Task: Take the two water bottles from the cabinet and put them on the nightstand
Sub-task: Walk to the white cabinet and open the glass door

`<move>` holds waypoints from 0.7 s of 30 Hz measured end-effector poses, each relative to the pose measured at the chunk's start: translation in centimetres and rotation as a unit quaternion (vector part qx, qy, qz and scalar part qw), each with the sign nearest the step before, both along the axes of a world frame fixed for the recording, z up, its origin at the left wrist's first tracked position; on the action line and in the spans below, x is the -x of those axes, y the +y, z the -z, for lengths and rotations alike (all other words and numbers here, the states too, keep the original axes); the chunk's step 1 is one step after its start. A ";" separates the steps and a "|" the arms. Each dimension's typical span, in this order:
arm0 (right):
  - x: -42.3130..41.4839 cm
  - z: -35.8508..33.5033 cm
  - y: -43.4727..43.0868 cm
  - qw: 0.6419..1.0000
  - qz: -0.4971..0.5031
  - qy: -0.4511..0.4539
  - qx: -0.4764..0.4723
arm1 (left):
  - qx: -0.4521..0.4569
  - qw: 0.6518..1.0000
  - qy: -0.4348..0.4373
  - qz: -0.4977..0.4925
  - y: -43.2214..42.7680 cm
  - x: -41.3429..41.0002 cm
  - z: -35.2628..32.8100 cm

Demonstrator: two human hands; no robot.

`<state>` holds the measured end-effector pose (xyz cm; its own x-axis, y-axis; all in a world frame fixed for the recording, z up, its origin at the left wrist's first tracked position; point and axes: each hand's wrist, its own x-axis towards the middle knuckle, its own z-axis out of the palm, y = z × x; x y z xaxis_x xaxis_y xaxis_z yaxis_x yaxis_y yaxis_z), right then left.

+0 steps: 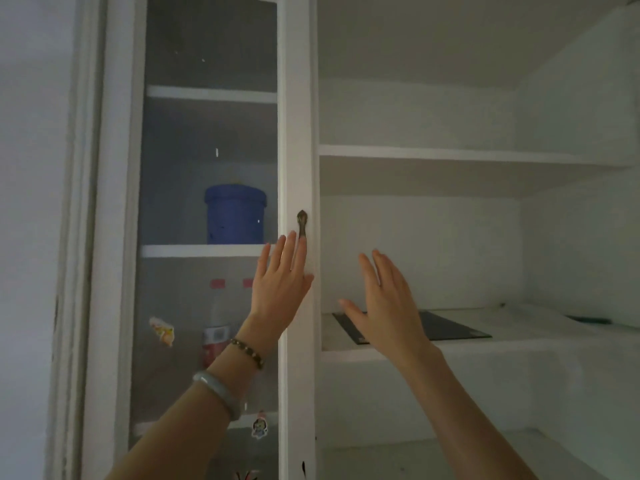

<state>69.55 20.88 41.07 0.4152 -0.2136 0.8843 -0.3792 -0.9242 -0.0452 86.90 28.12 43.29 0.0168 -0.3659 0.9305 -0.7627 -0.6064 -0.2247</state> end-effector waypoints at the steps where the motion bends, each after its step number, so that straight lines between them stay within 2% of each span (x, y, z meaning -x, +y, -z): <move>1: 0.0 -0.2 -0.1 1.000 -0.002 -0.003 0.008 | -0.003 1.000 -0.011 -0.004 -0.4 -0.1 -0.2; 8: 0.0 -0.7 -0.2 0.999 -0.009 -0.012 0.041 | -0.011 0.999 -0.039 -0.022 -1.7 -1.1 -1.6; 15: 0.4 -0.2 0.4 0.999 -0.014 -0.025 0.035 | -0.009 0.997 -0.060 -0.042 -1.7 -1.0 -1.5; 21: 2.2 -0.1 0.8 0.999 -0.018 -0.018 0.032 | 0.018 0.993 -0.115 -0.018 -0.1 0.3 -1.3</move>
